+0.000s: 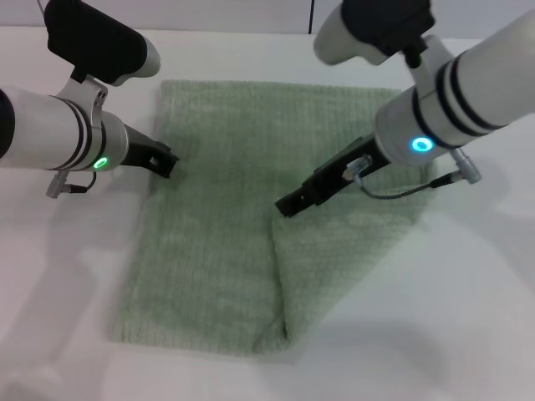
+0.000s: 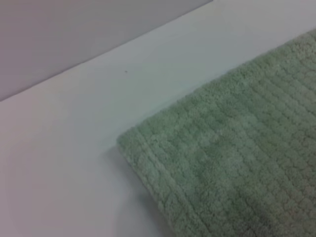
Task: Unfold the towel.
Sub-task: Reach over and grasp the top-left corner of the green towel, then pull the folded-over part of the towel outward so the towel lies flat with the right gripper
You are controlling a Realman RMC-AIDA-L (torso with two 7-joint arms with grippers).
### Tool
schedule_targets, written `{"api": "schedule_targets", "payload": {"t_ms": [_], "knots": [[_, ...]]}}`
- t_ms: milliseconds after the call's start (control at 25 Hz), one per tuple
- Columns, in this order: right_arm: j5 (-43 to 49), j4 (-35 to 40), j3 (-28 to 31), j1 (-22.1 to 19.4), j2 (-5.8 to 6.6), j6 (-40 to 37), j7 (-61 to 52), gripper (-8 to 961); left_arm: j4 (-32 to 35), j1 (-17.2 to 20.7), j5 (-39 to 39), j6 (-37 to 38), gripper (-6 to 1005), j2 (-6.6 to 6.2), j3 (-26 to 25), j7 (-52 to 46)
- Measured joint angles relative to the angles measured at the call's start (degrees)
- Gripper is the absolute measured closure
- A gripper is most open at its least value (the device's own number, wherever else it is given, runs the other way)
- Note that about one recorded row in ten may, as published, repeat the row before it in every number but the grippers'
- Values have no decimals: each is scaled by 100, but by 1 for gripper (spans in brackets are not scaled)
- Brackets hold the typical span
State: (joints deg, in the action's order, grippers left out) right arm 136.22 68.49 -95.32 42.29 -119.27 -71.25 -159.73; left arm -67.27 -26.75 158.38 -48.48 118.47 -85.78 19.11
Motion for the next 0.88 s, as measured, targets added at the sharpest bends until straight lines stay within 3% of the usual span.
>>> {"api": "schedule_targets", "payload": {"t_ms": [200,880], "knots": [[-29,-523,-344,268,0,411,12,123,-5,-18,0,-45,1001,0,30,-7],[-43,-605,-403,267,-15,556,20,123,-143,-35,-8,-130,1001,9,143,-3]]}}
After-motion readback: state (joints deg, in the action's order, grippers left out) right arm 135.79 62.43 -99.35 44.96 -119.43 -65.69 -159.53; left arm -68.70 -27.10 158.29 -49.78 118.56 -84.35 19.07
